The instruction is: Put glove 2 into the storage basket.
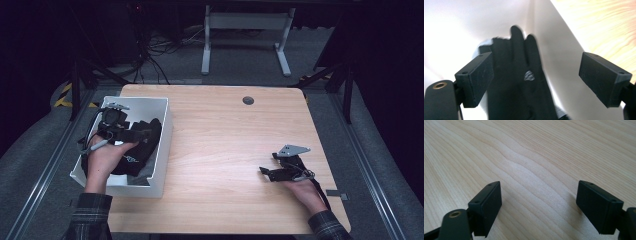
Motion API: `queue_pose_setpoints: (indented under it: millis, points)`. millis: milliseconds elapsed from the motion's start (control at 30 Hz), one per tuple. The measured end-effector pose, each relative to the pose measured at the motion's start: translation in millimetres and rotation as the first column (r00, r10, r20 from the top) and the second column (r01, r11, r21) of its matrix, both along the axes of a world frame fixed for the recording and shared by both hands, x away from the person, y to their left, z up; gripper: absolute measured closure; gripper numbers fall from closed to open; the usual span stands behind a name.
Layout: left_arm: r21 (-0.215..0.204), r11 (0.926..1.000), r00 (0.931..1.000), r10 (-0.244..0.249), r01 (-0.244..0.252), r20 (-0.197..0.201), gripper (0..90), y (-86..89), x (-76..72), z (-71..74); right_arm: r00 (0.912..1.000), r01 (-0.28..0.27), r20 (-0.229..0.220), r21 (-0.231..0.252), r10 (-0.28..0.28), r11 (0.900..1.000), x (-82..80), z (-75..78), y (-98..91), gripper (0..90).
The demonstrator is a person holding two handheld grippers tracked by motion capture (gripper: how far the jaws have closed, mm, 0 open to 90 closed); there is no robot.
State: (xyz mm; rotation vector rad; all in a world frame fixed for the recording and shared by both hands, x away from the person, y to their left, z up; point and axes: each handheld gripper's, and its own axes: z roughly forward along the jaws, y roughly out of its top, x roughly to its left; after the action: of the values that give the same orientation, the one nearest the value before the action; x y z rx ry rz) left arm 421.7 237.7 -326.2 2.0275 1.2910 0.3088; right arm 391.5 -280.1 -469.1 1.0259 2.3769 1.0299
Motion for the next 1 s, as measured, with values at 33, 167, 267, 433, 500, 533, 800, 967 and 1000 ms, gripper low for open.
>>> queue_pose_setpoints:
  millis: [33, 167, 267, 433, 500, 533, 800, 967, 1000]
  points:
    - [-0.001, 1.0, 1.0, -0.009, 0.009, 0.004, 14.3, -3.3, -0.3, 1.7, 1.0, 0.0, 0.0, 0.0, 0.0, 1.0, 0.0, 0.0, 0.0, 21.2]
    - [-0.017, 0.9985, 0.9983, -0.052, 0.053, 0.026, 14.7, -21.5, -2.4, 8.6, 1.0, 0.0, 0.0, 0.0, 0.0, 1.0, 0.0, 0.0, 0.0, 21.2]
    - [-0.022, 0.9964, 0.996, -0.081, 0.082, 0.038, 14.7, -35.3, -3.3, 11.9, 1.0, 0.0, 0.0, 0.0, 0.0, 1.0, 0.0, 0.0, 0.0, 21.2]
    - [-0.033, 0.9911, 0.9904, -0.127, 0.129, 0.054, 14.4, -59.5, -5.4, 15.6, 1.0, 0.0, 0.0, -0.001, 0.0, 1.0, 0.0, 0.0, 0.0, 21.2]
    - [-0.034, 0.9876, 0.9869, -0.151, 0.153, 0.057, 14.1, -71.4, -6.3, 16.2, 1.0, 0.0, 0.0, -0.001, 0.0, 1.0, -0.1, 0.0, 0.0, 21.2]
    - [-0.035, 0.9859, 0.9851, -0.162, 0.164, 0.059, 13.6, -75.2, -6.3, 16.3, 1.0, 0.0, 0.0, -0.001, 0.0, 1.0, -0.1, 0.0, 0.0, 21.1]
    - [-0.046, 0.9712, 0.9705, -0.23, 0.234, 0.071, 12.2, -112.1, -10.2, 12.4, 1.0, 0.0, 0.0, -0.001, 0.0, 1.0, -0.1, 0.0, 0.0, 21.1]
    - [-0.042, 0.9561, 0.955, -0.286, 0.29, 0.076, 13.1, -143.5, -16.7, 1.6, 1.0, 0.0, 0.001, -0.001, 0.0, 1.0, 0.0, 0.0, 0.0, 21.1]
    - [-0.039, 0.9552, 0.9539, -0.29, 0.293, 0.078, 13.1, -149.6, -18.5, -1.3, 1.0, 0.0, 0.0, -0.001, 0.0, 1.0, -0.1, 0.0, 0.0, 21.1]
